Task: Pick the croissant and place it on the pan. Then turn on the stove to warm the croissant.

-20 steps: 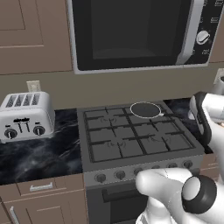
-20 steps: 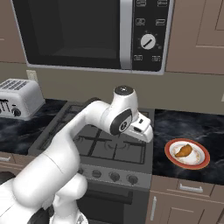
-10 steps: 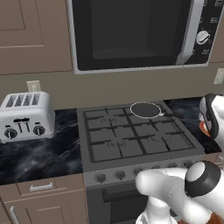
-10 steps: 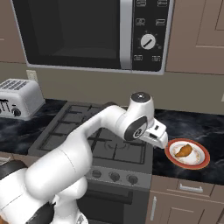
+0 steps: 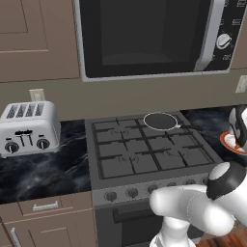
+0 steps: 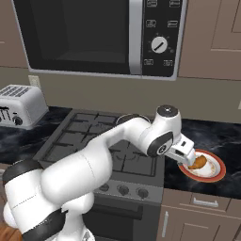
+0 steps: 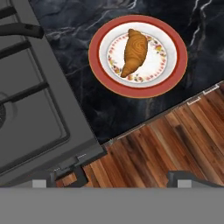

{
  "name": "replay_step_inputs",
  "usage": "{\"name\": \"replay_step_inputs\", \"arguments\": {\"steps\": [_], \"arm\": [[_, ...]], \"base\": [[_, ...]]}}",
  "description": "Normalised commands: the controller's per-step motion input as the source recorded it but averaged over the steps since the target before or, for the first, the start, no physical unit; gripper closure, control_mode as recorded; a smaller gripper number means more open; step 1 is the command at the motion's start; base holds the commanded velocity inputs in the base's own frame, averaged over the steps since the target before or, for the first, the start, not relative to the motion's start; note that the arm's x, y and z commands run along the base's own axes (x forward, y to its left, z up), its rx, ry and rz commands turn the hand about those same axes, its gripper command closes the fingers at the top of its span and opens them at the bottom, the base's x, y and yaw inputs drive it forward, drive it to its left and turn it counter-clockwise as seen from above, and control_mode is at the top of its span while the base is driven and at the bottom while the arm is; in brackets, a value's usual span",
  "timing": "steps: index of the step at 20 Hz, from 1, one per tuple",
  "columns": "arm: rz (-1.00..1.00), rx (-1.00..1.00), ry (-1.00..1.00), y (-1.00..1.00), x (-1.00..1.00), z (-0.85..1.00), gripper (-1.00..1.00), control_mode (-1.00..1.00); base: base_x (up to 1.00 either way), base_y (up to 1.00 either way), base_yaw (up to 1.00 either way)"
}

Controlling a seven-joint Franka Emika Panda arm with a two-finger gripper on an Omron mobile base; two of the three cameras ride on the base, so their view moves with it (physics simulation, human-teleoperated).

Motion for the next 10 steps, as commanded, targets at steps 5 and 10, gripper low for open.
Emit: {"name": "replay_step_inputs", "arguments": {"steps": [5,10], "arm": [[-0.05,0.0,0.0,-0.36,0.0,-0.15,-1.0,-1.0],[-0.02,0.0,0.0,-0.25,0.08,-0.14,-1.0,-1.0]], "base": [[0.0,0.0,0.0],[0.0,0.0,0.0]]}}
